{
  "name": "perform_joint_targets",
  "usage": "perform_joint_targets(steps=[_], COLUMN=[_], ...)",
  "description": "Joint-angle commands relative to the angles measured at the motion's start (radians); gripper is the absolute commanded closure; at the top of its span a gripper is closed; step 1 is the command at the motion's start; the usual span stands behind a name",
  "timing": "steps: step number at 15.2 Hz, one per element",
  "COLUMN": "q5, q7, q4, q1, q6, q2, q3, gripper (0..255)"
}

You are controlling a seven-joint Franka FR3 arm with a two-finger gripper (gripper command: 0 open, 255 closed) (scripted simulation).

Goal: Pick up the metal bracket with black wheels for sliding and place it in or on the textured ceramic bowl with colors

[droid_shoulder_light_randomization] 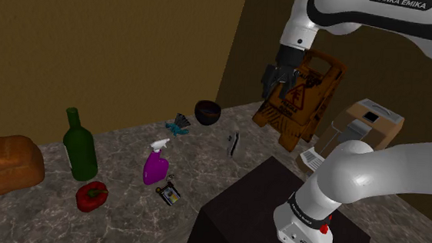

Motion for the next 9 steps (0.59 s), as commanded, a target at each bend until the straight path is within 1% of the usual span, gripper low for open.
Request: perform_joint_targets(steps=[1,5,9], q5=[0.000,-0.028,-0.053], q7=[0.000,-0.025,-0.048], q4=[0.000,-0.086,-0.151], q1=[0.000,-0.020,-0.040], q6=[0.000,0.147,0.301], q2=[0.000,0.046,0.119], q3=[0.000,-0.018,-0.038], gripper=[0,0,0])
